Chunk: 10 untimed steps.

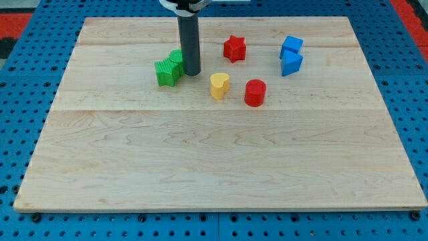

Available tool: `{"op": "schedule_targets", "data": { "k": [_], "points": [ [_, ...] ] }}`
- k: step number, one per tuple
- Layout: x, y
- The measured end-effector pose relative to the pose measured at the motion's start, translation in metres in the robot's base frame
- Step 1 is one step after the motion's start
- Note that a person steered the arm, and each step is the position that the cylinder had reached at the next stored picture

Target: Move the red star top left to the red circle

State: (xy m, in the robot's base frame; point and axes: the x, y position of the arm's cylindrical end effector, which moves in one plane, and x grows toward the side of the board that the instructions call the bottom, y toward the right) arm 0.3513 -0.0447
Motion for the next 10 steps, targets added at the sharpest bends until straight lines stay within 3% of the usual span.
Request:
{"op": "schedule_targets", "data": {
  "k": [2,3,5,7,9,10],
  "points": [
    [0.0,-0.04],
    [0.0,-0.018],
    [-0.013,0.08],
    [-0.053,0.093],
    [-0.036,0.097],
    [-0.035,0.139]
  ]
}}
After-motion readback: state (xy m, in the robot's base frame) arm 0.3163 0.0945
